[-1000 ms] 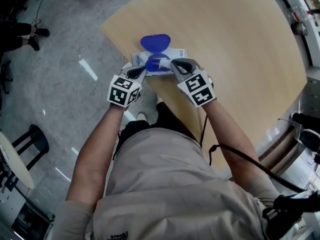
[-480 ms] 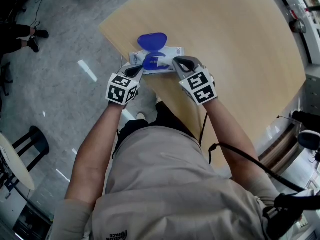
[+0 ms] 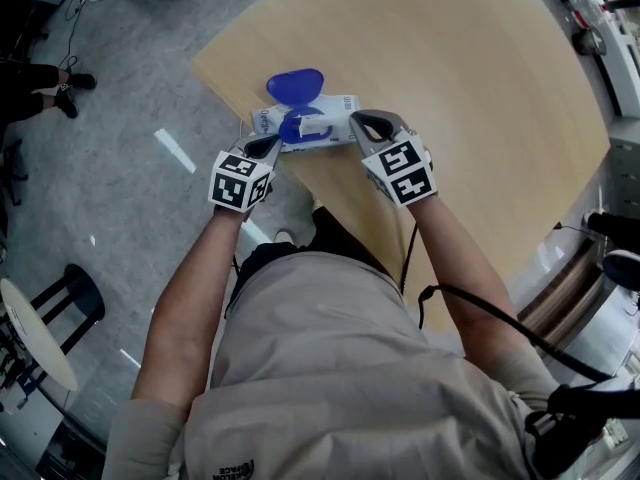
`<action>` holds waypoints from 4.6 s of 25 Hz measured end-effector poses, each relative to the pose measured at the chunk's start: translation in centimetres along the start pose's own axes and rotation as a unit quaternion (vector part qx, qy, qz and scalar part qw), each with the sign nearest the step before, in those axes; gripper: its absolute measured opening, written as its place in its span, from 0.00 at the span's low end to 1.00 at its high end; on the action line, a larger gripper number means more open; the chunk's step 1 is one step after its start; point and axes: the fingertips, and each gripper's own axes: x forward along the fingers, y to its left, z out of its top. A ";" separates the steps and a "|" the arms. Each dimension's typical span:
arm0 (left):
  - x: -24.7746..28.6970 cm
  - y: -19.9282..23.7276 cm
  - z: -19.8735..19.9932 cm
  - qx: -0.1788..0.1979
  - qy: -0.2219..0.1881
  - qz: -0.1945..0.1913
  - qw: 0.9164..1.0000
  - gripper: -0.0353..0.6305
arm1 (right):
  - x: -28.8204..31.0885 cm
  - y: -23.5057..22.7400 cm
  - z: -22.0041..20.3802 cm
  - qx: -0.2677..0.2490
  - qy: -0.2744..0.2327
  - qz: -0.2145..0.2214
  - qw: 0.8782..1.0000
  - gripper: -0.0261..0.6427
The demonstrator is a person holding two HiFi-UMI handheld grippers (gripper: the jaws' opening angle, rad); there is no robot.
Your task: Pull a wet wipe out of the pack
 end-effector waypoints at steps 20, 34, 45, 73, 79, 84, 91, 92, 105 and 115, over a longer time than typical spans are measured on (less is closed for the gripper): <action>-0.1 -0.4 0.0 0.014 0.011 0.000 1.000 0.05 | -4.3 -3.1 -0.5 0.027 -0.014 -0.057 0.998 0.05; -0.9 -0.6 0.1 0.027 0.011 0.001 1.000 0.05 | -7.5 -3.8 0.1 0.031 -0.028 -0.096 0.994 0.05; -3.5 -1.4 0.6 0.037 -0.020 0.002 0.999 0.05 | -11.1 -1.9 1.2 0.020 -0.041 -0.120 0.992 0.05; -34.2 -15.0 -0.2 0.113 -0.229 -0.138 0.957 0.05 | -25.5 19.4 4.4 0.030 -0.107 -0.212 0.971 0.05; -39.5 -19.8 -2.8 0.154 -0.236 -0.172 0.944 0.05 | -28.9 26.1 3.5 0.037 -0.120 -0.222 0.967 0.05; -42.2 -23.8 -4.4 0.176 -0.244 -0.191 0.934 0.05 | -32.0 30.5 3.1 0.033 -0.136 -0.219 0.966 0.05; -44.0 -30.4 -7.2 0.180 -0.244 -0.194 0.933 0.05 | -37.3 34.2 1.0 0.016 -0.153 -0.201 0.967 0.05; -44.1 -31.5 -7.4 0.180 -0.244 -0.195 0.933 0.05 | -38.3 34.6 0.5 0.013 -0.155 -0.198 0.968 0.05; -46.9 -49.7 -12.8 0.174 -0.254 -0.219 0.926 0.05 | -51.4 42.9 -8.7 -0.008 -0.178 -0.156 0.972 0.05; -50.2 -53.6 -17.1 0.187 -0.235 -0.202 0.932 0.05 | -56.0 48.4 -11.2 -0.012 -0.202 -0.145 0.968 0.05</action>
